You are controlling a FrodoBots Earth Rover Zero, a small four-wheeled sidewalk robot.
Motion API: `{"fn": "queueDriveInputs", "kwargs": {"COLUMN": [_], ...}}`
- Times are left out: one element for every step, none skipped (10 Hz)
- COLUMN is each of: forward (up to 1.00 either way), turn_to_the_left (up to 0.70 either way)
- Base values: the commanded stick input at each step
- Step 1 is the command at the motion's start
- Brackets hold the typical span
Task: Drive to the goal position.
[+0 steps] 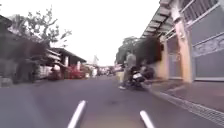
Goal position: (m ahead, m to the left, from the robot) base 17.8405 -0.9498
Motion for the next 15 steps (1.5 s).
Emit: {"fn": "queueDriveInputs", "kwargs": {"forward": [1.00,1.00,1.00,0.71,0.09,0.00,0.00,0.00,0.00,0.00,1.00,1.00,1.00,1.00,1.00], "turn_to_the_left": [0.40,0.40,0.40,0.57,0.95,1.00,1.00,1.00,1.00,1.00,0.00,0.00,0.00,0.00,0.00]}}
